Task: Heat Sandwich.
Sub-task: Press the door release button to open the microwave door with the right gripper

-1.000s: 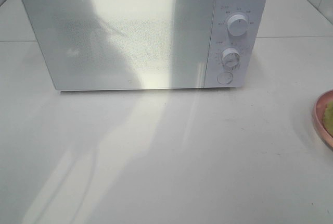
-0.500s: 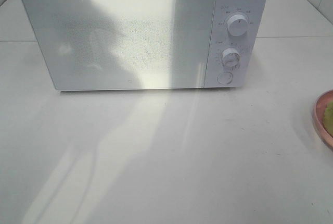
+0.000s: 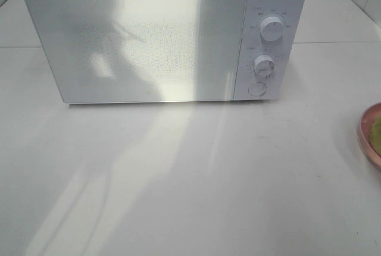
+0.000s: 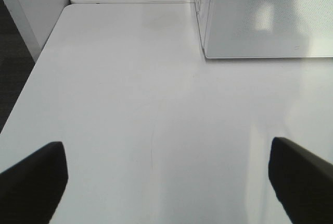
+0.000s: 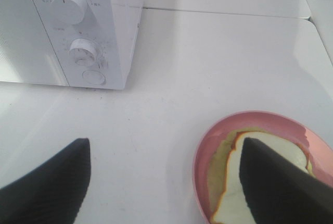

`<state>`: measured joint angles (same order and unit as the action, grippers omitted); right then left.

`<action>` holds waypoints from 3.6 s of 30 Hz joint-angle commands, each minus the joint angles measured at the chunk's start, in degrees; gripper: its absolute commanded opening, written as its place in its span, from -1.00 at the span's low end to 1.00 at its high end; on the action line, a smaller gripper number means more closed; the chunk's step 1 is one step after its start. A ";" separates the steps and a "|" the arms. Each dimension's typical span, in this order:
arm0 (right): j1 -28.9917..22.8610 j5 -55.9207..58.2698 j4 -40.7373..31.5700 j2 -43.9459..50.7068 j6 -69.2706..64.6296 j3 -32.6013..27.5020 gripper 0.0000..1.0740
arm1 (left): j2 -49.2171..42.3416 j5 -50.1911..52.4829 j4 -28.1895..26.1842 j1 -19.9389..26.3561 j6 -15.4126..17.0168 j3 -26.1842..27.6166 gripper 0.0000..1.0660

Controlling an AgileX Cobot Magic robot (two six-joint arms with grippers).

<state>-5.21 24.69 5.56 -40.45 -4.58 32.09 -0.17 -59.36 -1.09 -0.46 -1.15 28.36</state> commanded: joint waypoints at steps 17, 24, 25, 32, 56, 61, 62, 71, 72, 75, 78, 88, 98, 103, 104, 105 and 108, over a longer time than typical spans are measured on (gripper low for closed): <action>0.40 -27.56 0.00 -22.12 -0.34 0.29 0.42 | -1.55 0.46 0.23 0.06 0.11 -0.11 0.94; 0.29 -42.46 0.00 -29.56 -1.95 -1.95 0.42 | -1.55 0.46 0.23 0.06 0.11 -0.11 0.94; 0.29 -45.49 0.00 -30.48 -1.83 -2.86 0.42 | -1.55 0.46 0.23 0.06 0.11 -0.11 0.94; -1.78 -61.76 -9.00 -35.01 0.69 -9.11 0.42 | -1.55 0.46 0.23 0.06 0.11 -0.11 0.94; -26.99 -92.53 -35.18 -53.92 10.77 -17.07 0.42 | -1.55 0.46 0.23 0.06 0.11 -0.11 0.94; -30.88 -94.94 -40.74 -56.61 10.77 -17.07 0.42 | -1.55 0.46 0.23 0.06 0.11 -0.11 0.94; -30.88 -94.94 -40.74 -56.61 10.77 -17.07 0.42 | -1.55 0.46 0.23 0.06 0.11 -0.11 0.94; -34.38 -96.03 -42.00 -58.04 10.66 -17.07 0.42 | -1.55 0.46 0.23 0.06 0.11 -0.11 0.94; -34.38 -96.03 -42.00 -58.04 10.66 -17.07 0.42 | -1.55 0.46 0.23 0.06 0.11 -0.11 0.94; -34.38 -96.03 -42.00 -58.04 8.94 -17.07 0.42 | -1.55 0.46 0.23 0.06 0.11 -0.11 0.94; -34.38 -96.03 -42.00 -58.04 5.44 -17.07 0.42 | -1.55 0.46 0.23 0.06 0.11 -0.11 0.94; -34.38 -95.97 -41.83 -58.04 -19.88 -17.07 0.42 | -1.55 0.46 0.23 0.06 0.11 -0.11 0.94; -34.38 -95.80 -41.83 -58.04 -52.94 -17.07 0.42 | -1.55 0.46 0.23 0.06 0.11 -0.11 0.94; -34.38 -95.74 -41.42 -58.04 -65.55 -17.07 0.39 | -1.55 0.46 0.23 0.06 0.11 -0.11 0.94; -34.38 -95.74 -41.42 -58.04 -65.55 -17.07 0.39 | -1.55 0.46 0.23 0.06 0.11 -0.11 0.94; -34.38 -95.45 -41.37 -58.04 -67.72 -17.07 0.37 | -1.55 0.46 0.23 0.06 0.11 -0.11 0.94; -34.38 -93.68 -41.37 -58.04 -76.26 -17.07 0.21 | -1.55 0.46 0.23 0.06 0.11 -0.11 0.94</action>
<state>-39.30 -69.27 -36.44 -98.43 -75.17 14.90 -0.17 -59.36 -1.09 -0.46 -1.15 28.36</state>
